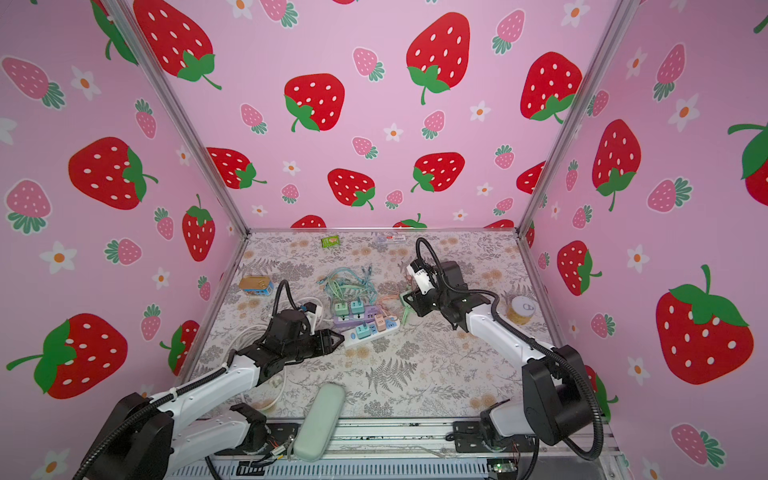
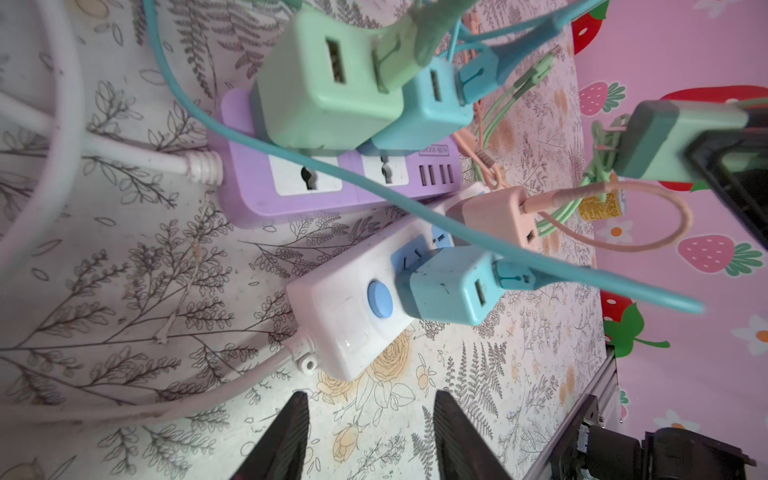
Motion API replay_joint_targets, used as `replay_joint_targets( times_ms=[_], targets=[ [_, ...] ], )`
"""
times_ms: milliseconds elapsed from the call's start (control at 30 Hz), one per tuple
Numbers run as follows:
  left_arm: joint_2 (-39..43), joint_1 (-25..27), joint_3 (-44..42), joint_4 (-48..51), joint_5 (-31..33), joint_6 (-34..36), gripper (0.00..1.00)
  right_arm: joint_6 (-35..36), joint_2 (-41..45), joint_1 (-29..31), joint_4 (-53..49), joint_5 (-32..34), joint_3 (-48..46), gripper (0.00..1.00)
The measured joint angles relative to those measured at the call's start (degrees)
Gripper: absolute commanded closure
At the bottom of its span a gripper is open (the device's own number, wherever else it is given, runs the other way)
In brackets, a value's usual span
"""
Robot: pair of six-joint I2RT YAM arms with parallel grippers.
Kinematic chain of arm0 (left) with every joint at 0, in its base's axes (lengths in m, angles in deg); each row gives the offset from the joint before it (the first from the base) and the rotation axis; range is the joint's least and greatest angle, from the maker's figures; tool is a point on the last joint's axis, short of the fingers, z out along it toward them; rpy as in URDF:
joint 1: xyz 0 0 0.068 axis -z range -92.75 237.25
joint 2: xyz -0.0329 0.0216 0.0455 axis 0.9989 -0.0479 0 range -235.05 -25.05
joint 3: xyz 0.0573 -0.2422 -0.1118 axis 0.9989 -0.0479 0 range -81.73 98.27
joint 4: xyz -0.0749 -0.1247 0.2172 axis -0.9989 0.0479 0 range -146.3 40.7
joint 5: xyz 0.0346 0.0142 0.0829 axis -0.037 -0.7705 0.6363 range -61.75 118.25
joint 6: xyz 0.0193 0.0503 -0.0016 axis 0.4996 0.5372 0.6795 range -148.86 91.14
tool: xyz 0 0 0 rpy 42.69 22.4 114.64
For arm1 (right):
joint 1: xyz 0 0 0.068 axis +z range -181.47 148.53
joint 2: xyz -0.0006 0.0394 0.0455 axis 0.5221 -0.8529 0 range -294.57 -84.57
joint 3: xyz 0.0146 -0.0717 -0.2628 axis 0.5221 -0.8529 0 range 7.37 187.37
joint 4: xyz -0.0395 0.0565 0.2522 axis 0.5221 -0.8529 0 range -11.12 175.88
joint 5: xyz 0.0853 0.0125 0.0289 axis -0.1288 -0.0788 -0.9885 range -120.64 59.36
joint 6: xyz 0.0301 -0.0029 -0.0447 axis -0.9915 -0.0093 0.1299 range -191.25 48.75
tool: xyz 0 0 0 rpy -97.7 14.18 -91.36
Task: Insert the plug
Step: 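Move the right gripper with the charger over the white strip beside the pink charger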
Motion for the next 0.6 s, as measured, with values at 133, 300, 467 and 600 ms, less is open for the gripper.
replay_joint_targets(
  times_ms=[133, 300, 467, 600],
  targets=[
    [-2.01, 0.0, -0.07, -1.05, -0.42, -0.85, 0.51, 0.52, 1.07, 0.0, -1.07, -0.48, -0.5, 0.97],
    [-3.54, 0.0, -0.07, -2.4, -0.37, -1.49, 0.54, 1.4, 3.48, -0.02, -1.88, -1.03, -0.72, 0.97],
    [-6.71, 0.0, -0.07, -4.07, -0.39, -2.21, 0.58, 1.79, 4.15, 0.13, -4.17, 3.67, -0.72, 0.97],
    [-9.49, 0.0, -0.04, -4.79, -0.42, -2.62, 0.59, 2.03, 4.15, 0.13, -5.49, 7.21, -0.46, 0.97]
  ],
)
